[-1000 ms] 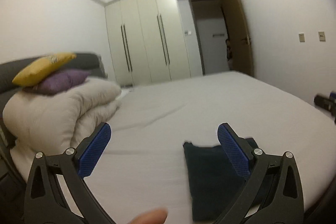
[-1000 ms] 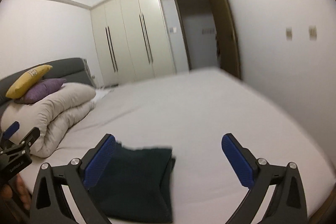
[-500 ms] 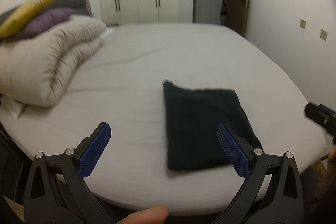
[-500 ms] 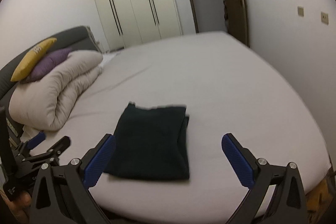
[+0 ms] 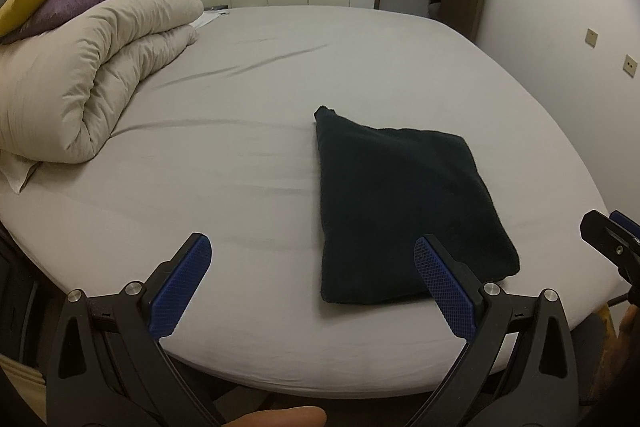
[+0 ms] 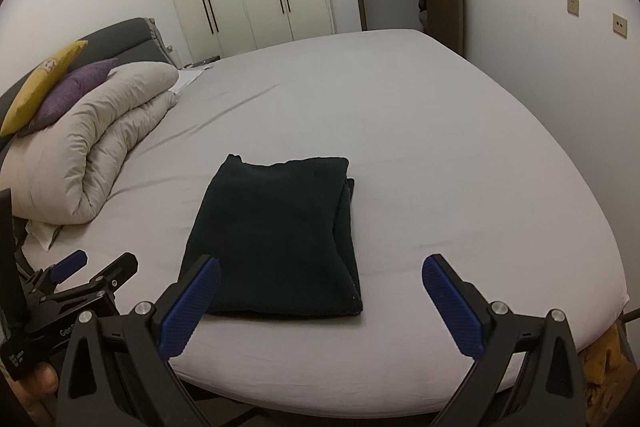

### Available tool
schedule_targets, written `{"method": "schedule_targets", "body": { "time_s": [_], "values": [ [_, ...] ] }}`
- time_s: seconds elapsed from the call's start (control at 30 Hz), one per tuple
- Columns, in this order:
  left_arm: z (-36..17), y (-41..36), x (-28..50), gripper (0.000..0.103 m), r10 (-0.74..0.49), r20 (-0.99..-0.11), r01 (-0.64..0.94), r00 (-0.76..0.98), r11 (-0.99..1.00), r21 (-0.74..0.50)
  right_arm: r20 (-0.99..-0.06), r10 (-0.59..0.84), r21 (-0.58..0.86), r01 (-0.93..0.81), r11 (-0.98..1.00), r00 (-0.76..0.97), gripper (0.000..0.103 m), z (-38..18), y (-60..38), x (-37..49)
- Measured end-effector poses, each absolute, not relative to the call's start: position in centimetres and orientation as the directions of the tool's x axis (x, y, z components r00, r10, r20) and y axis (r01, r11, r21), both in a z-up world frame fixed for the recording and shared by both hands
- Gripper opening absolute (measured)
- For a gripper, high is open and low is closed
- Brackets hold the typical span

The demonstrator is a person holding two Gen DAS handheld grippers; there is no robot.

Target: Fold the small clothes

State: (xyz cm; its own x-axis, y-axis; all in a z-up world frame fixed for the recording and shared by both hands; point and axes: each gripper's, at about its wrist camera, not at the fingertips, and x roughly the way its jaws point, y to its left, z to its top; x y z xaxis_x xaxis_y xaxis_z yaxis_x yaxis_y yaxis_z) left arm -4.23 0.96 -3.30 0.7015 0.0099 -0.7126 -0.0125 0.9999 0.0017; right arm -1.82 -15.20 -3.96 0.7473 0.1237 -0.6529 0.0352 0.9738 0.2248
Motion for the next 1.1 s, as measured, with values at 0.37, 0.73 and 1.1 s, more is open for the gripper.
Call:
{"method": "schedule_targets", "body": {
  "time_s": [0.37, 0.73, 1.1],
  "values": [
    [-4.7, 1.8, -3.4, 0.103, 0.012, -0.735, -0.025, 0.678, 1.0, -0.007, -0.676, 0.125, 0.196, 0.013, 0.98, 0.726, 0.103, -5.0, -14.0, -1.3],
    [-5.5, 2.4, -2.7, 0.103, 0.011, -0.746, -0.024, 0.666, 1.0, -0.006, -0.699, 0.126, 0.198, 0.022, 0.98, 0.704, 0.103, -5.7, -14.3, -1.0],
    [-5.6, 2.4, -2.7, 0.103, 0.008, -0.749, -0.017, 0.663, 1.0, -0.004, -0.706, 0.125, 0.2, 0.027, 0.979, 0.697, 0.103, -5.9, -14.5, -1.1]
  ]
}}
